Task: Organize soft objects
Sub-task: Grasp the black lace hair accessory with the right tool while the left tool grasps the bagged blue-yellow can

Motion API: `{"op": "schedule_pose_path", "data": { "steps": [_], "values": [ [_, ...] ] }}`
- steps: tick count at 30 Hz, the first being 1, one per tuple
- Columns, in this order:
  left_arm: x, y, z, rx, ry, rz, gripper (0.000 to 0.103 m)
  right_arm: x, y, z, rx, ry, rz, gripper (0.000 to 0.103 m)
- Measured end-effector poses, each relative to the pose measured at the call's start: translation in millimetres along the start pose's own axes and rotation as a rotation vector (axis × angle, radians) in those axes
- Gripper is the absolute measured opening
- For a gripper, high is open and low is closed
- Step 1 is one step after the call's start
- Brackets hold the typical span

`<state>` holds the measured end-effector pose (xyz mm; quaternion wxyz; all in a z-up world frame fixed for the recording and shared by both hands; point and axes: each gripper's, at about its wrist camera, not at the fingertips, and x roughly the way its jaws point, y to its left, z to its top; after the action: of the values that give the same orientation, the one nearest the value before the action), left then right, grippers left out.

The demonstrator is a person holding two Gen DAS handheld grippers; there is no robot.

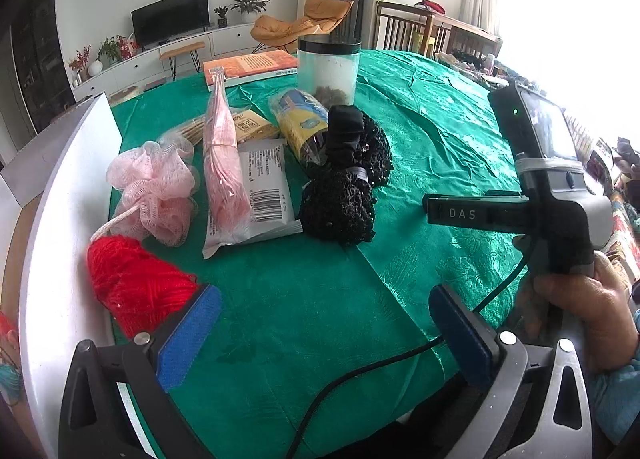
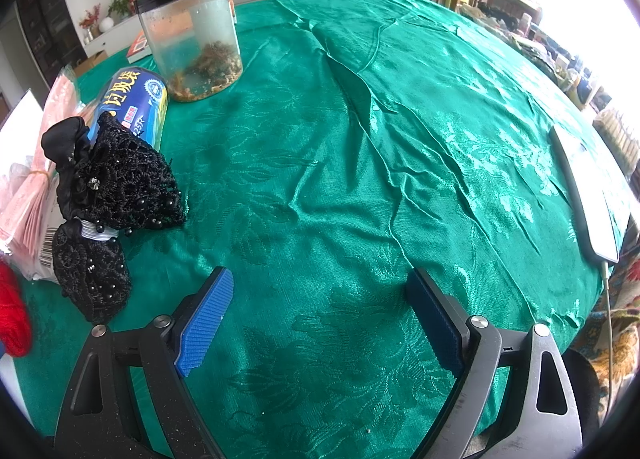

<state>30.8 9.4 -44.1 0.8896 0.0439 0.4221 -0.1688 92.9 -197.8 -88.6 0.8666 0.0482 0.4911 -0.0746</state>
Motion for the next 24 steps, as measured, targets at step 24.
{"op": "schedule_pose_path", "data": {
  "steps": [24],
  "values": [
    [-63.5, 57.4, 14.3, -0.116, -0.106, 0.048, 0.103, 5.6, 75.4, 19.5, 0.016, -0.015, 0.603, 0.09]
  ]
}}
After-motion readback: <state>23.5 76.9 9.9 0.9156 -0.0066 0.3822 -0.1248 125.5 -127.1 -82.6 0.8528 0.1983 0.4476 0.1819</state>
